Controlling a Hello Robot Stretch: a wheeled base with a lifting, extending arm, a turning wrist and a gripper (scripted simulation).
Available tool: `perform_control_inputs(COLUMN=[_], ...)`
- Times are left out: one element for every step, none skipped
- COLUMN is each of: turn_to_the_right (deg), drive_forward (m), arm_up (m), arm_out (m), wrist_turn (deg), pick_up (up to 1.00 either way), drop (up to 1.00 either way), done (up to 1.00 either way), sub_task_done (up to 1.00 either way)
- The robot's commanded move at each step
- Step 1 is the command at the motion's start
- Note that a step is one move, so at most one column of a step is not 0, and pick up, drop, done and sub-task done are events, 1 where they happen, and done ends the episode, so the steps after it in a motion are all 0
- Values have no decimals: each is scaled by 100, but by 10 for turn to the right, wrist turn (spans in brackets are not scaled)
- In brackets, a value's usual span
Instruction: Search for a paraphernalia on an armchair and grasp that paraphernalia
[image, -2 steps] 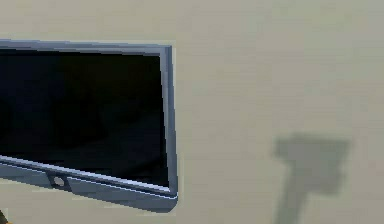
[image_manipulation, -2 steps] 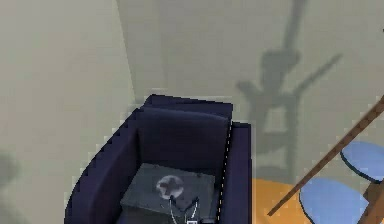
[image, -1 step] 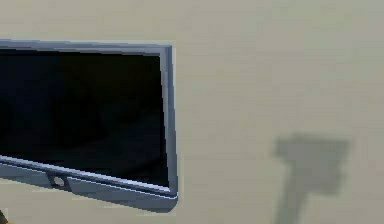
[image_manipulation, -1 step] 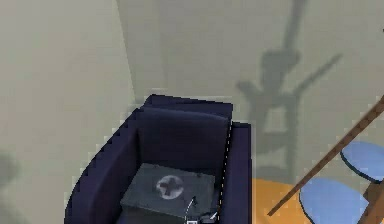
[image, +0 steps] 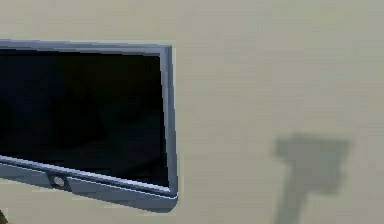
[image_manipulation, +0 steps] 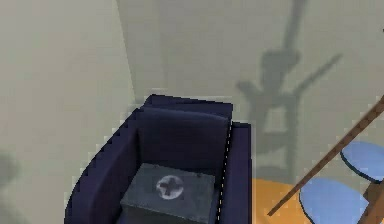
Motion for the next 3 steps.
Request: perform_control_inputs(turn_to_the_right=[0, 0, 0], drive_forward=[0, 0, 0], arm_up=[0, 10, 0], arm_out=[0, 0, 0], wrist_turn=[0, 0, 0], pick_up=[100, 0, 0], drop=[0, 0, 0], done=[0, 0, 100], sub_task_done=[0, 0, 0])
